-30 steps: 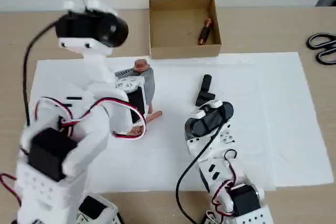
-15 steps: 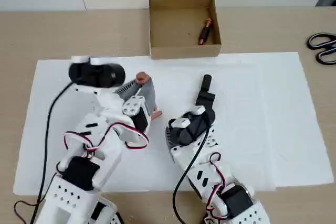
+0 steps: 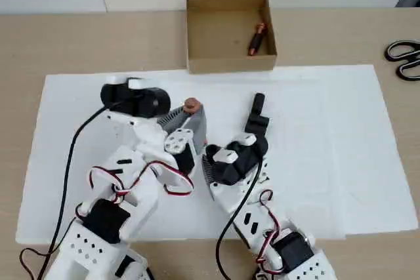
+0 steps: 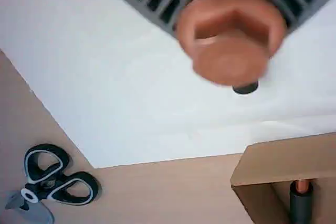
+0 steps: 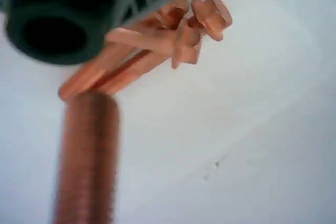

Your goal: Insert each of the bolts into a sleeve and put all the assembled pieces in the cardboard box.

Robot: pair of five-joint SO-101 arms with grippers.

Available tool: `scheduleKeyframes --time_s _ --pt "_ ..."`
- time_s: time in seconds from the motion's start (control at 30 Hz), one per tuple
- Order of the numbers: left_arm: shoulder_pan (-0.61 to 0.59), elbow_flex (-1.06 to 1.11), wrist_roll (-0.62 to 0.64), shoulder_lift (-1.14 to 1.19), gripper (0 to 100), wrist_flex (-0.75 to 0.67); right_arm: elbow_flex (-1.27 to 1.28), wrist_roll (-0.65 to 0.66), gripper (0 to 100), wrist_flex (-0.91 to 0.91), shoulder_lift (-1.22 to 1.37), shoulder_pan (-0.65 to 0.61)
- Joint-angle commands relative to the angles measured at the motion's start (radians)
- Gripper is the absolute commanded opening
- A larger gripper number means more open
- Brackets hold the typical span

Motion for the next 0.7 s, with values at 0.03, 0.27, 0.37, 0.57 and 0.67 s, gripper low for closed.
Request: scheduleKeyframes --time_s 0.03,0.27,0.37,0.57,0.67 --pt "0.009 -0.007 -0.009 -0.023 0 0.009 0.006 -0.014 0.4 -0.035 -0.015 -0.028" --pt "0.020 0.007 -0.009 -0.023 0 0.026 0.008 -0.011 0.4 -0.035 -0.015 -0.076" --pt "0.020 0.010 -0.009 -0.023 0 0.026 0.008 -0.009 0.4 -0.035 -0.015 -0.076" --pt "0.020 0.007 -0.009 -0.025 0 0.037 0.008 -0.009 0.4 -0.035 -0.015 -0.074" --pt "0.020 0.004 -0.009 -0.025 0 0.054 0.008 -0.009 0.4 -0.035 -0.015 -0.070"
